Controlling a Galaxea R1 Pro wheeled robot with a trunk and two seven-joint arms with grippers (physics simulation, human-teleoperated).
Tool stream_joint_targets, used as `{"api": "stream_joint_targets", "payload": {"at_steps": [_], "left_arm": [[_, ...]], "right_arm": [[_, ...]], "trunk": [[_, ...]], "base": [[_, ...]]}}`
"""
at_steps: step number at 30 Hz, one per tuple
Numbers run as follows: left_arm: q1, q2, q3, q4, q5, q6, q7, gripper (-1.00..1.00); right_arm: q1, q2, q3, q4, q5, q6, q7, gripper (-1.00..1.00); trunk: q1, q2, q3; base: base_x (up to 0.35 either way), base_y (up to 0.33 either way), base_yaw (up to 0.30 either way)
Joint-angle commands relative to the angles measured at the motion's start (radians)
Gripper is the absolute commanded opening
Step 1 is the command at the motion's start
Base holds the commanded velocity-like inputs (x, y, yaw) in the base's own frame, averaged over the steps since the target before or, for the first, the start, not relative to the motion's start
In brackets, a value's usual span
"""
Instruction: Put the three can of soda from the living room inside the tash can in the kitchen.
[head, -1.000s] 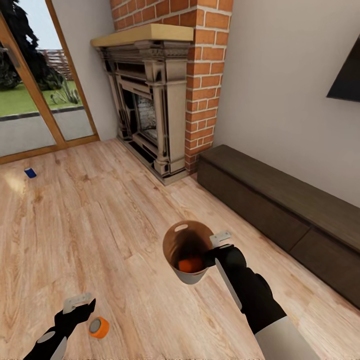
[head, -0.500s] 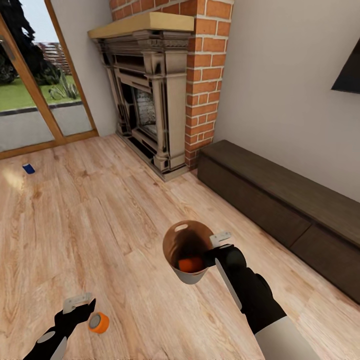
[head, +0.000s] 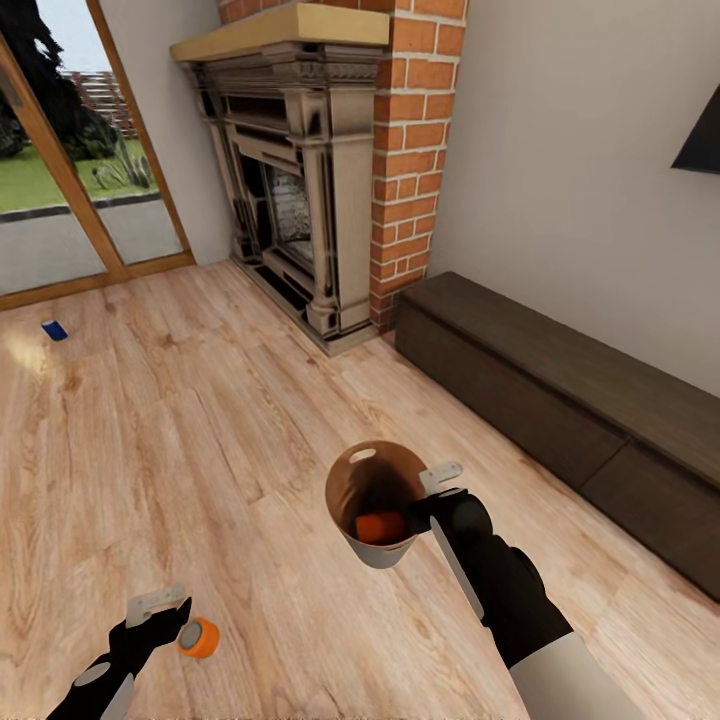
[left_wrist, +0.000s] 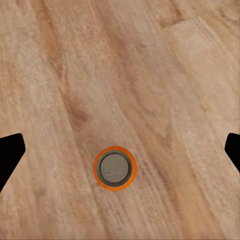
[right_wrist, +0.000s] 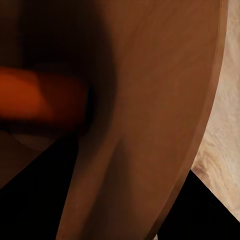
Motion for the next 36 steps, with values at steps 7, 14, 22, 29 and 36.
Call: {"api": "stream_joint_targets", "payload": {"at_steps": [7,14,22,29,36], "left_arm": [[0.000,0.000,0.000,0.000,0.000,0.000,0.000,1.00],[0.000,0.000,0.000,0.000,0.000,0.000,0.000,1.00],[0.000,0.000,0.000,0.000,0.000,-0.001,0.000,1.00],[0.000,0.000,0.000,0.000,0.000,0.000,-0.001,1.00],[0.000,0.000,0.000,0.000,0.000,-0.001,0.000,1.00]], "right_arm": [[0.000,0.000,0.001,-0.001,-0.005,-0.001,0.002,-1.00],[0.000,0.000,0.000,-0.001,-0.006,-0.001,0.002,-1.00],[0.000,0.000,0.001,-0.001,-0.006,-0.001,0.002,-1.00],[0.000,0.000,0.001,-0.001,-0.006,-0.001,0.002,-1.00],[0.000,0.000,0.001,-0.001,-0.006,-0.001,0.002,-1.00]], "trunk": [[0.000,0.000,-0.011],[0.000,0.000,-0.022],[0.000,0.000,-0.034],[0.000,0.000,-0.037],[0.000,0.000,-0.039]], "base": [[0.000,0.000,0.000],[0.000,0.000,0.000],[0.001,0.000,0.000],[0.187,0.000,0.000],[0.057,0.000,0.000]]}}
